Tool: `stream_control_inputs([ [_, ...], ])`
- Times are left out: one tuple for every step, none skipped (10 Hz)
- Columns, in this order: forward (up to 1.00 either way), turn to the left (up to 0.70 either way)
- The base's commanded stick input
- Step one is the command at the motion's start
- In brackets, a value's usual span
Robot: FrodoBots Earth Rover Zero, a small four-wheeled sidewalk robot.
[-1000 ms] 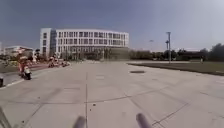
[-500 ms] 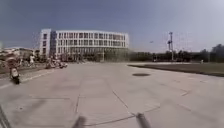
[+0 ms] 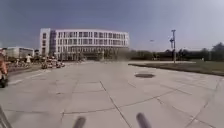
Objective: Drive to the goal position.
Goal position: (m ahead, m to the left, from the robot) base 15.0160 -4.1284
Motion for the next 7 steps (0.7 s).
stream_control_inputs([
  [1.00, 0.00],
  [1.00, 0.00],
  [1.00, 0.00],
  [1.00, 0.00],
  [1.00, 0.00],
  [1.00, 0.00],
  [1.00, 0.00],
])
